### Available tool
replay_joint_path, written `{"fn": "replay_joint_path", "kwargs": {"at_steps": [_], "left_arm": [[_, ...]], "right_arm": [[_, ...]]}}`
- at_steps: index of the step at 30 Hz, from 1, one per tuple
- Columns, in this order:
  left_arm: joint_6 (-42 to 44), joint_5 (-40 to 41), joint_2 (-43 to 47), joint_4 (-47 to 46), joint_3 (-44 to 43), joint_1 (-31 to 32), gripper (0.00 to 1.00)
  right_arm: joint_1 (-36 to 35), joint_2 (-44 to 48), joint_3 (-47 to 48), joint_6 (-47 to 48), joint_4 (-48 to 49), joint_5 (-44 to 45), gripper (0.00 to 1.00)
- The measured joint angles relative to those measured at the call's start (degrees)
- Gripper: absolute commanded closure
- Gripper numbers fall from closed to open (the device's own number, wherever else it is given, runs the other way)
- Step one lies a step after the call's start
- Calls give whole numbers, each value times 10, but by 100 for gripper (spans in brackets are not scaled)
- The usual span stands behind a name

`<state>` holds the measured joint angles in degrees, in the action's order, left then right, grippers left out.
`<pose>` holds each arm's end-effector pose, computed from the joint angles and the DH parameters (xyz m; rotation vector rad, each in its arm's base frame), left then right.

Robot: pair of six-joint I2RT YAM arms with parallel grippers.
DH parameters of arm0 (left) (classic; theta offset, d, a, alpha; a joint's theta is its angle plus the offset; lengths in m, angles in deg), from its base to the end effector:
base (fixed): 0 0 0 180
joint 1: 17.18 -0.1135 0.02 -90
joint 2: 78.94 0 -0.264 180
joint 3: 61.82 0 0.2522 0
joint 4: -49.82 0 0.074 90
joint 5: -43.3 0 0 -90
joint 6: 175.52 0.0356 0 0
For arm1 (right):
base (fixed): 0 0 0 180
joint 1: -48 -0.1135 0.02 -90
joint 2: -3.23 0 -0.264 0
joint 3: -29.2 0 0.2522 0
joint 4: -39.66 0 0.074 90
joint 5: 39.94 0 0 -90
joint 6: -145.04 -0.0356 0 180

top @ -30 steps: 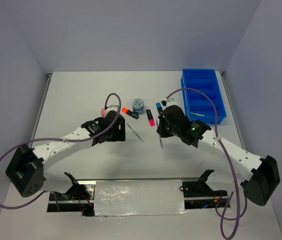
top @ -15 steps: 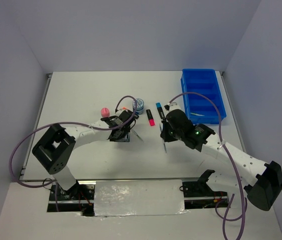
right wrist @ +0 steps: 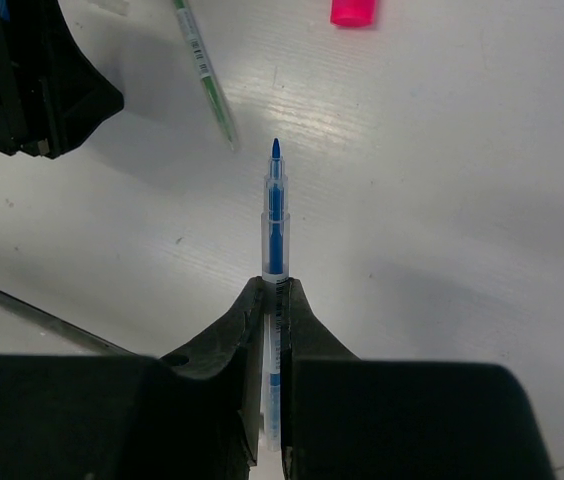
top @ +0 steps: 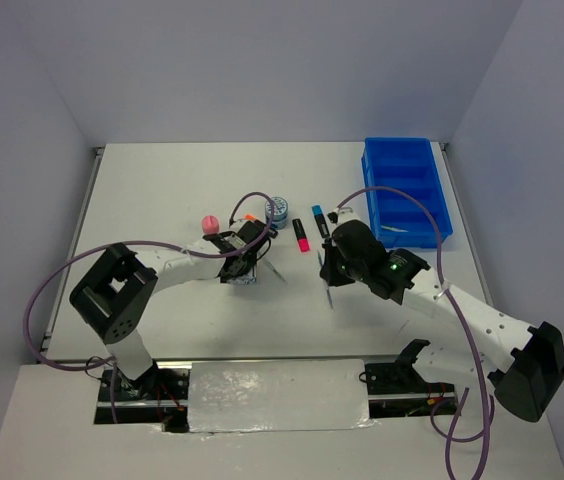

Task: Sort the stationery into containers
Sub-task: Pick up the pen cap from the center of the board.

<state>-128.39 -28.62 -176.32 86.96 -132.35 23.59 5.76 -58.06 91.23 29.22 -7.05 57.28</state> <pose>0.2543 -0.2047 0.1645 -0.1430 2.5940 -0.0920 0.1669 0.1455 0.2697 -0.2827 2.3892 0.4185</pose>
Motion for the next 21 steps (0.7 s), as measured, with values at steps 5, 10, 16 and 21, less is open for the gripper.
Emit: {"fn": "replay_joint_path", "kwargs": {"at_steps": [5,10,16,21], "left_arm": [[3,1,-2,-6,0,-1,60],[6,3,-11,-12,-9,-1,71],[6,4,-16,-17,-13,-1,100],[6,10,-16,-16,-13,3,100]], "right_arm": [[0,1,-1,0,2,-6,100],[0,1,-2,0,4,-10,100],[0,6,-10,2,5,-21,100],[-1,18,-11,2,9,-33,100]]}}
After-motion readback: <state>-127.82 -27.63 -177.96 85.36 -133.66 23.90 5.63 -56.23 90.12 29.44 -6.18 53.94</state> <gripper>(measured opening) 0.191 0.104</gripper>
